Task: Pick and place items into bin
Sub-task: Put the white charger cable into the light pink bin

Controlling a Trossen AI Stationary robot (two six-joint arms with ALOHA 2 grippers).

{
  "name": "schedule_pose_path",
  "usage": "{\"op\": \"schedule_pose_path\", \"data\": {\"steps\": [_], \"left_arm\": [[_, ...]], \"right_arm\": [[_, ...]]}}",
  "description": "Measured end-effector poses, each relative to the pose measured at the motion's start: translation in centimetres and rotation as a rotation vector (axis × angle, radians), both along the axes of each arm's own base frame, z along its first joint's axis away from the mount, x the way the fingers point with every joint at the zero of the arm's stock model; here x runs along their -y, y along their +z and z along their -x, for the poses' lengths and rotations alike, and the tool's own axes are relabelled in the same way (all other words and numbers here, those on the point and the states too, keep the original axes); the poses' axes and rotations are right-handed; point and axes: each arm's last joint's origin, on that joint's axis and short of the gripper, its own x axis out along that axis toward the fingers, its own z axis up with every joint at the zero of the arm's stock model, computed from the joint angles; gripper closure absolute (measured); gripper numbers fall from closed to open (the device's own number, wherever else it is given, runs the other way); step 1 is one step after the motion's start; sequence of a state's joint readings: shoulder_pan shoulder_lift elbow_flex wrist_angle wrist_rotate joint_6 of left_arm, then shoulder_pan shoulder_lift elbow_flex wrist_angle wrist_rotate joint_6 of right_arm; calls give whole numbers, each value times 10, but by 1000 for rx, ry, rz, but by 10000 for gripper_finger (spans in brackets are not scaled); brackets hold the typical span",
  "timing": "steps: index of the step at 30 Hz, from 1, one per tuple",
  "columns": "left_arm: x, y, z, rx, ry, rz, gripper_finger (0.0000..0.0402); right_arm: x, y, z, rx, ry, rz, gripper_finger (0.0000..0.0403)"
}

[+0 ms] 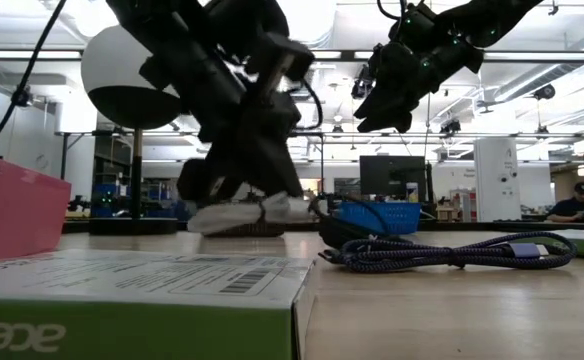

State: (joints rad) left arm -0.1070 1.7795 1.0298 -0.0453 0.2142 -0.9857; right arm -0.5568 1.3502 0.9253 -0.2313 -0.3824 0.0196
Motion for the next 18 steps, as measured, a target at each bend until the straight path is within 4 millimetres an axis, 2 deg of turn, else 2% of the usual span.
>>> {"op": "schedule_pose_path", "data": {"steps": [13,18], "left_arm": [[-1,45,15,156,-119,-44,388],[1,67,25,205,-178,12,388]], "right_arm": [[0,0,0,0,0,0,188],[0,0,0,0,0,1,188]]}}
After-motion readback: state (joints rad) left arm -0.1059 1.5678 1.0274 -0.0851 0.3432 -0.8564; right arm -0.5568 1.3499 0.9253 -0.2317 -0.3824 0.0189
